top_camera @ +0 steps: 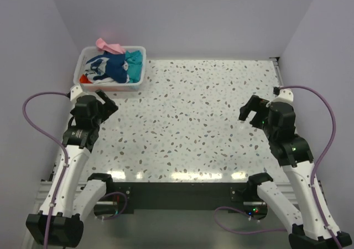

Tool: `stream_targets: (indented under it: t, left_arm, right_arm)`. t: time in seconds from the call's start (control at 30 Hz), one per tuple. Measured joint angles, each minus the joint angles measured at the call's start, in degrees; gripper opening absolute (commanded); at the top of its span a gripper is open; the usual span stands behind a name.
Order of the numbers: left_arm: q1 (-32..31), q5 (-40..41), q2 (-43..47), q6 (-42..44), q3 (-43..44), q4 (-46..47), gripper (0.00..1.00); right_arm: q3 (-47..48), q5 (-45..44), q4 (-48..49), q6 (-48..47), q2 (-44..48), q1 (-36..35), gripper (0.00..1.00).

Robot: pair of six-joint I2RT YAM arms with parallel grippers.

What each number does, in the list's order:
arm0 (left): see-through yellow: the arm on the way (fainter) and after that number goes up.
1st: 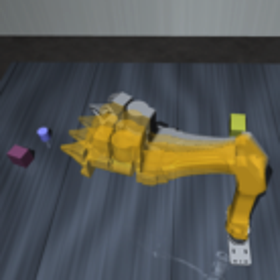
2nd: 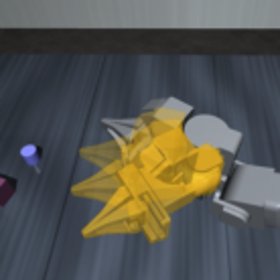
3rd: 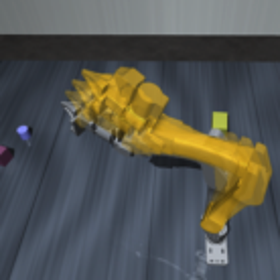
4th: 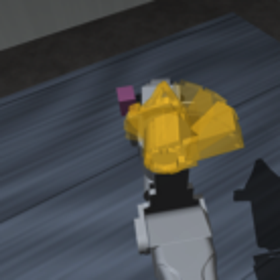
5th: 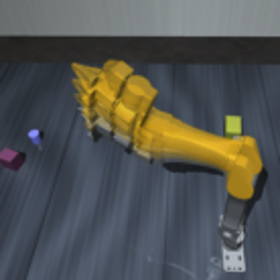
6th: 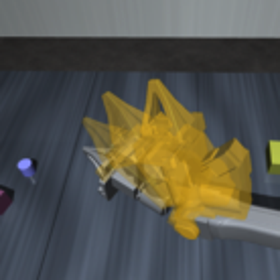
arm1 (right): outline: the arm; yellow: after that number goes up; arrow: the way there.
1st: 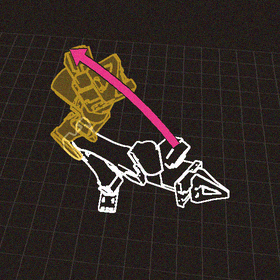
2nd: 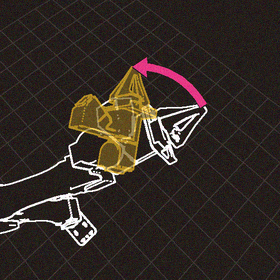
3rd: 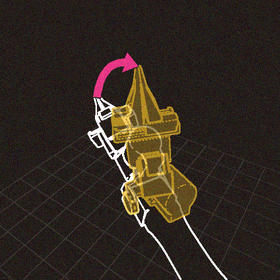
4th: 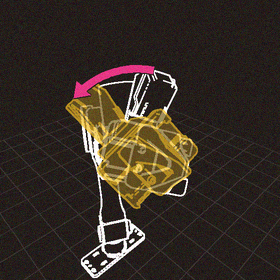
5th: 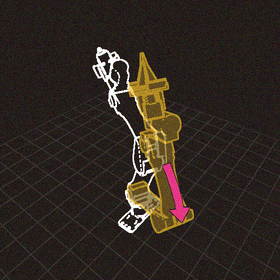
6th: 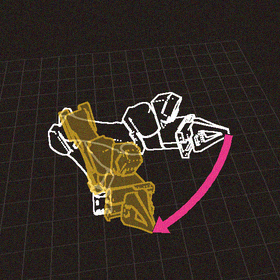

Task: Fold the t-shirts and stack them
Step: Grab the tshirt from the pile

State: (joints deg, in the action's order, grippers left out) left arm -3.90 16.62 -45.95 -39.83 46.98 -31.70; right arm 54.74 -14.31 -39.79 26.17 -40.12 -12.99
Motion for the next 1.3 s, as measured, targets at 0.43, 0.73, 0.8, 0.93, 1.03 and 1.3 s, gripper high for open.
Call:
stream_targets:
  t: [0.43,0.73,0.8,0.93,1.03,1.3]
  left_arm:
    - [0.0,-0.87,-38.58,6.69,23.19,9.55,1.0]
    - [0.0,2.49,-64.02,10.73,47.1,4.63,1.0]
    - [0.0,3.45,-68.39,11.02,51.49,2.47,1.0]
    - [0.0,4.13,-73.85,11.43,56.85,-1.09,0.96]
    - [0.0,4.39,-74.36,11.45,57.18,-2.58,0.86]
    - [0.0,5.46,-72.83,11.8,56.65,-2.54,0.35]
  right_arm:
    - [-4.07,7.28,7.69,-7.48,1.4,0.0,0.99]
    - [-1.49,4.63,5.49,-8.44,-4.31,0.0,0.99]
    - [-1.49,4.66,5.05,-8.68,-4.55,0.0,0.99]
    - [-1.49,4.68,4.9,-9.01,-4.0,0.0,0.99]
    - [-1.49,4.66,4.85,-9.22,-3.61,0.0,0.99]
    - [-1.51,4.55,4.57,-9.35,-2.89,0.0,0.99]
